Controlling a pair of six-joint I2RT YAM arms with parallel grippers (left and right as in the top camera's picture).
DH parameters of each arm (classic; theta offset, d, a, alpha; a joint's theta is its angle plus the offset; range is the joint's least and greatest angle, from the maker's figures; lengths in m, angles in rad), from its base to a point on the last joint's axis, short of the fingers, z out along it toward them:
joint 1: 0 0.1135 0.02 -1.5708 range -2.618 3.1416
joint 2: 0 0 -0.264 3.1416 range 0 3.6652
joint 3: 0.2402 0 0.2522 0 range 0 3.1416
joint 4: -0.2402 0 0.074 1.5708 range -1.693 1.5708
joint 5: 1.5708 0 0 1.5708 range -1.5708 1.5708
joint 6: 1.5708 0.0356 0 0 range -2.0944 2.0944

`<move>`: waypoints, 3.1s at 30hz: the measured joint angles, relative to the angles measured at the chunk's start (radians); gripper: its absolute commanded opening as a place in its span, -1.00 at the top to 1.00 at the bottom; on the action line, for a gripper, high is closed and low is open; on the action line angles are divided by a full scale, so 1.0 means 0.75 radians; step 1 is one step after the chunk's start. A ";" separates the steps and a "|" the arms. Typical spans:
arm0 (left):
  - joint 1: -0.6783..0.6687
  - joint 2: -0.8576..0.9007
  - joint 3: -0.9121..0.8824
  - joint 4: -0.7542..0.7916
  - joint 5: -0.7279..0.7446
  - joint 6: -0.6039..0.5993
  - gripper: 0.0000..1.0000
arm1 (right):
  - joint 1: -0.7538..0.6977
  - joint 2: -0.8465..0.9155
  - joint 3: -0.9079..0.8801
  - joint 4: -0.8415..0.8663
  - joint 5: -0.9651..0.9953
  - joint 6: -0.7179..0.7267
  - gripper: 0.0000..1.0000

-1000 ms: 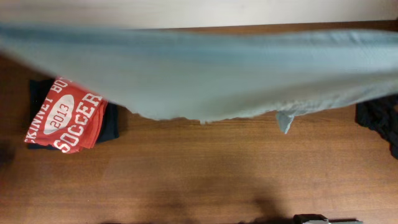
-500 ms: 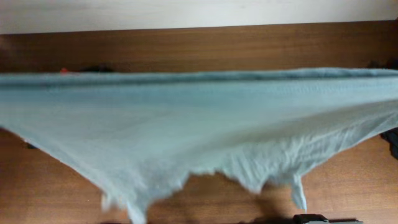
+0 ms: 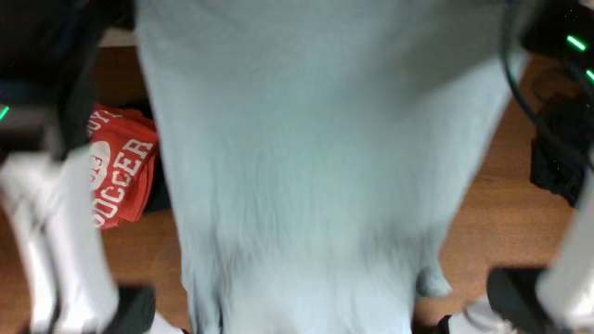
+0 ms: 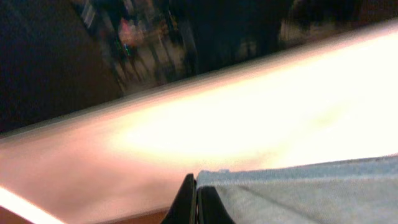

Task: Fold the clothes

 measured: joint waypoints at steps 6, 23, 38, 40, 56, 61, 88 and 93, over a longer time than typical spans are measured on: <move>-0.001 0.365 -0.009 0.172 -0.012 -0.005 0.22 | 0.000 0.317 -0.014 0.101 0.003 0.007 -0.02; 0.130 0.357 -0.024 0.141 -0.126 -0.043 -0.69 | -0.315 0.421 -0.016 0.018 0.060 -0.019 -0.63; -0.073 0.271 0.008 -0.286 0.292 -0.032 1.00 | -0.140 0.264 -0.111 -0.266 -0.322 -0.028 0.92; -0.125 0.340 0.007 -0.291 0.308 -0.003 0.99 | -0.113 0.292 -0.185 -0.264 -0.334 -0.028 0.91; -0.266 1.027 -0.010 -0.182 0.468 0.100 0.99 | -0.091 0.341 -0.562 -0.172 -0.351 -0.036 0.91; -0.277 1.091 -0.014 -0.170 0.520 0.102 1.00 | -0.091 0.341 -0.562 -0.164 -0.351 -0.040 0.92; -0.143 1.216 0.015 0.167 0.079 -0.313 0.99 | -0.090 0.341 -0.573 -0.145 -0.318 -0.076 0.91; -0.094 1.216 0.015 0.166 0.019 -0.374 0.99 | -0.075 0.341 -0.676 -0.044 -0.317 -0.116 0.92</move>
